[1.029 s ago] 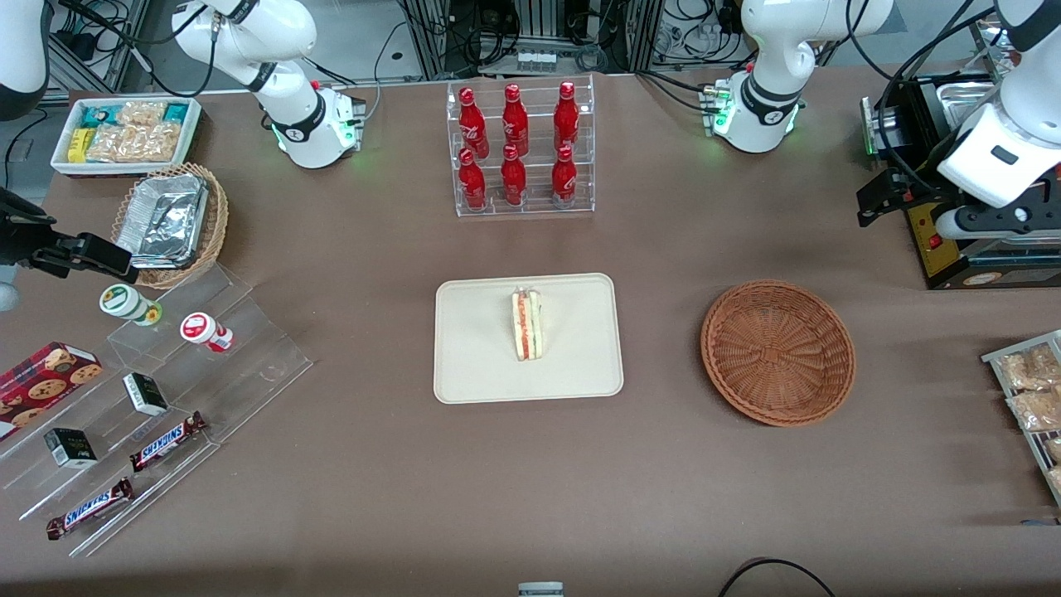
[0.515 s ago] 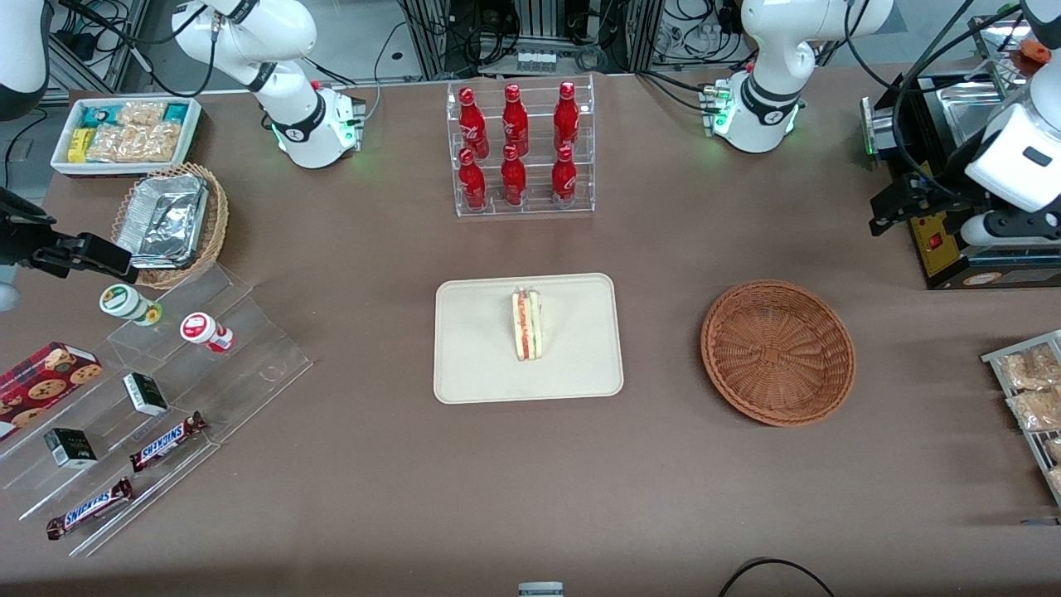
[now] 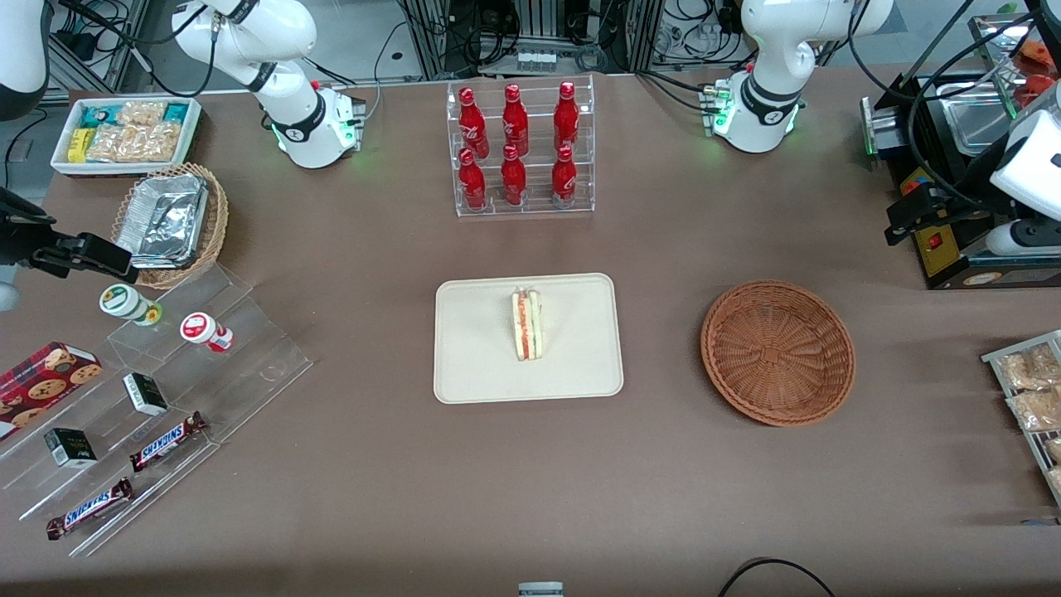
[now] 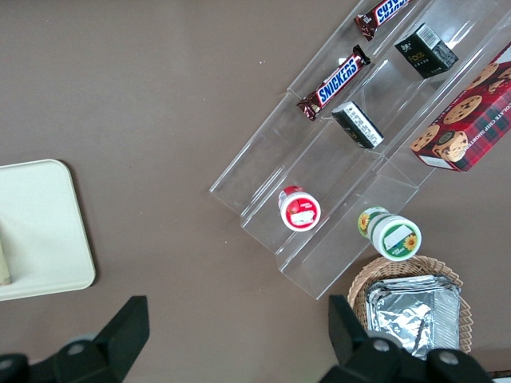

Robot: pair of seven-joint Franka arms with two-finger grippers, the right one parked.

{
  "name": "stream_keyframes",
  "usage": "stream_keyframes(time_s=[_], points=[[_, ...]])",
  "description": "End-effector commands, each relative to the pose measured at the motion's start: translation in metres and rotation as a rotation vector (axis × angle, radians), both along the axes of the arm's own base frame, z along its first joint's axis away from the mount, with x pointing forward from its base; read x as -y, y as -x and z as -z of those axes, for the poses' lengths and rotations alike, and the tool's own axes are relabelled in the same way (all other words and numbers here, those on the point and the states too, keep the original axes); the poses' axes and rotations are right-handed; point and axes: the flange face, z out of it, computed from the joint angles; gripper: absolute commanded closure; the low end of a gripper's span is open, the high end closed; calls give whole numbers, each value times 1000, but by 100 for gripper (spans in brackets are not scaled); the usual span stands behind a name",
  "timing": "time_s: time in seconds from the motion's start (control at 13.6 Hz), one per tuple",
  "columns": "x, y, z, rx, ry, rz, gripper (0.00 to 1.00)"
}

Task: Place sandwich from basket to tray

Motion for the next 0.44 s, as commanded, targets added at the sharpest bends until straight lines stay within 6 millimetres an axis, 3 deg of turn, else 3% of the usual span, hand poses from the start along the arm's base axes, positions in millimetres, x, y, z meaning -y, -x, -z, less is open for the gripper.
stream_keyframes(time_s=[0.0, 0.37], points=[[2, -1, -4, -11, -17, 18, 0], [8, 8, 0, -56, -22, 26, 0]])
